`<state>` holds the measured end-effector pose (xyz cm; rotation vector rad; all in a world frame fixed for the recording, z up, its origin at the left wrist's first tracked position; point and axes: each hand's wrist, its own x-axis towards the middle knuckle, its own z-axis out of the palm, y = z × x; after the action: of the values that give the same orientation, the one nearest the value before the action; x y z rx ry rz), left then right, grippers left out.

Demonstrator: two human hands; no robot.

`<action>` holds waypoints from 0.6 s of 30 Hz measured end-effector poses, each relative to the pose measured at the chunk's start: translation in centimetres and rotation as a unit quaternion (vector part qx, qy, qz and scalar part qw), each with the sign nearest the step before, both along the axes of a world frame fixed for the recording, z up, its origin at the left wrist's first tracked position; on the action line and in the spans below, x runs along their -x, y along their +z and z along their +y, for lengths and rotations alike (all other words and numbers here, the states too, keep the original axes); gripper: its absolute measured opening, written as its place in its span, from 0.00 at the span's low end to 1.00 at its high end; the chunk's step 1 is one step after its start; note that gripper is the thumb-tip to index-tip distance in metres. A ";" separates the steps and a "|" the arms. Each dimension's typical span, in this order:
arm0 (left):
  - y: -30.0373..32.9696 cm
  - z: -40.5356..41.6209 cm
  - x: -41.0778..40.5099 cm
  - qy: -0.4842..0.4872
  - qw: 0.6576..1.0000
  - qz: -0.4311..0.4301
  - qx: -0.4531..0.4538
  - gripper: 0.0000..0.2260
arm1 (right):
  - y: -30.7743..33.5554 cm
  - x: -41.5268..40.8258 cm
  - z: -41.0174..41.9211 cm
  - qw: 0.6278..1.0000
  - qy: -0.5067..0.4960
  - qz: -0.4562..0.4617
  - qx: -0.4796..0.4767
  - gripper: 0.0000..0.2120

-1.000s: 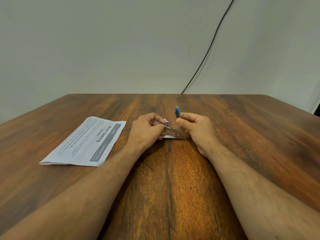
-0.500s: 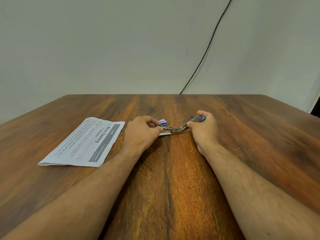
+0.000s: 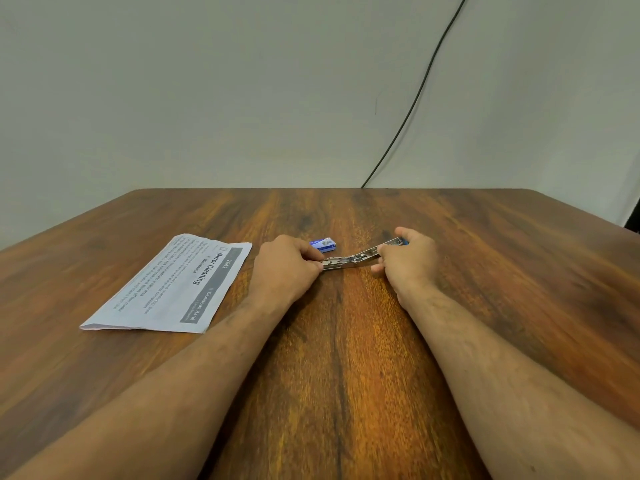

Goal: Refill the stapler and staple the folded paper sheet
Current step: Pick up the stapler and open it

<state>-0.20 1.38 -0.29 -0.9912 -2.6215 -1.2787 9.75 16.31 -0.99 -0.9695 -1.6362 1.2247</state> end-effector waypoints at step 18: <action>0.3 -0.6 -0.9 0.025 0.996 0.046 0.068 0.11 | 1.3 0.0 -2.9 0.937 0.184 -0.163 -0.247 0.09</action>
<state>0.73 0.77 0.03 -0.9716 -2.6726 -1.0304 9.72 13.45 0.28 -0.5797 -2.3264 0.8315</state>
